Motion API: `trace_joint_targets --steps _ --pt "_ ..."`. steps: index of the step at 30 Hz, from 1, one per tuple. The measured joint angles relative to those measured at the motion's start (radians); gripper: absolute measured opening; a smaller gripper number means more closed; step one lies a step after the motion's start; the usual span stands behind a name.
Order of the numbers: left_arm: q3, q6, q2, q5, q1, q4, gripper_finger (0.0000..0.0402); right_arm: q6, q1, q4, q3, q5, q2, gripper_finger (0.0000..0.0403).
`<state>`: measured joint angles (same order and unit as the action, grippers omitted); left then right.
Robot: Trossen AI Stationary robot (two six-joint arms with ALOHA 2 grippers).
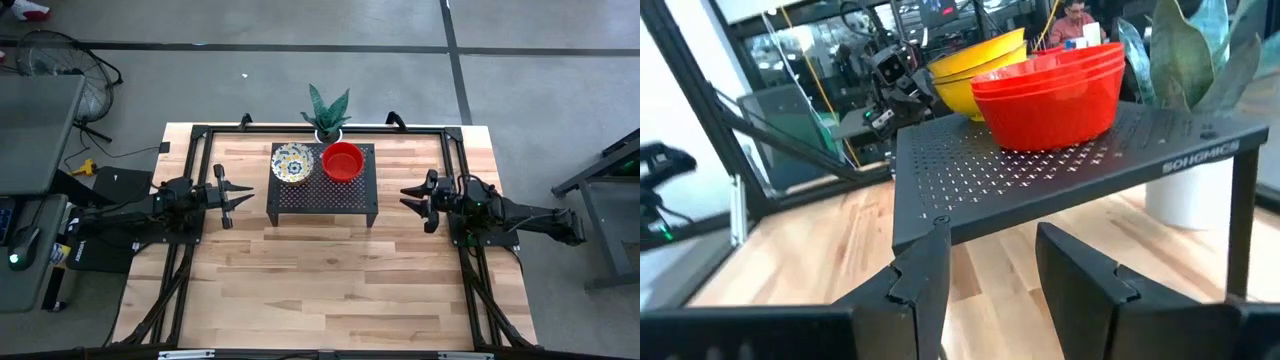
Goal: Pick & Place Mini bowls
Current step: Return to Home Position
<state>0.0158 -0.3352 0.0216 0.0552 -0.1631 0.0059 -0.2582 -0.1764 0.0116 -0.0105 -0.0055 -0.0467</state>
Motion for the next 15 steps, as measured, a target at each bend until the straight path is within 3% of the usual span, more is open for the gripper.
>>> trace_joint_targets --steps 15 --pt "0.0 -0.001 0.0 0.0 0.0 -0.001 0.0074 -0.029 0.0 0.001 0.0 0.002 0.0 0.0138"
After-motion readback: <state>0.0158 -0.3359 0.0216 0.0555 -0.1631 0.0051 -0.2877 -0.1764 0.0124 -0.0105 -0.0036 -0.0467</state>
